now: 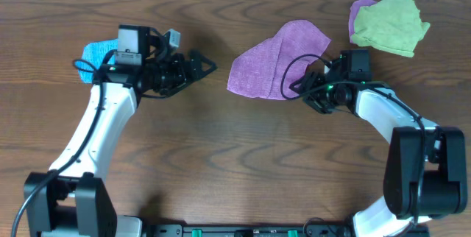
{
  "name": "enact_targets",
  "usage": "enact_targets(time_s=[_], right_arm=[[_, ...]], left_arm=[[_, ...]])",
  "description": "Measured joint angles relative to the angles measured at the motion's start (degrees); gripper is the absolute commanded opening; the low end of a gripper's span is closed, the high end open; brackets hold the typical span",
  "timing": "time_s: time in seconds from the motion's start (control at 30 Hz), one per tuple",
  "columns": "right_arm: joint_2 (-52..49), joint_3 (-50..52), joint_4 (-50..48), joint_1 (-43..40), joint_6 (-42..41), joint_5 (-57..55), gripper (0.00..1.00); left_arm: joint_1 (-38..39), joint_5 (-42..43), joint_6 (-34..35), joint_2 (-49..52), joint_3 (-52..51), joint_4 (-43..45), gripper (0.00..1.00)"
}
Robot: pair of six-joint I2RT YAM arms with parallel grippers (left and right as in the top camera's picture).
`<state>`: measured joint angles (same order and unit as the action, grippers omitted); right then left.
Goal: Fold the cloth
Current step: 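Move the left gripper toward the purple cloth's left edge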
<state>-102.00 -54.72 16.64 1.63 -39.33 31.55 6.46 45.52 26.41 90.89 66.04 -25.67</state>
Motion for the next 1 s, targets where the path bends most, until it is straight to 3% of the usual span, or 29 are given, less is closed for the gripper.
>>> enact_targets(time_s=[0.67,0.87,1.0], right_arm=[[-3.9,0.1,-7.0,2.3,-5.9,-0.6,0.56],[-5.3,0.1,-8.0,3.5,-7.2,-1.2,0.5],[-6.1,0.0,-8.5,3.6,-7.9,-0.7,0.38]], left_arm=[[1.6,0.6,3.6,5.4,0.0,7.6,0.95],[1.6,0.6,3.6,5.4,0.0,8.3,0.95],[1.6,0.6,3.6,5.4,0.0,8.4,0.95]])
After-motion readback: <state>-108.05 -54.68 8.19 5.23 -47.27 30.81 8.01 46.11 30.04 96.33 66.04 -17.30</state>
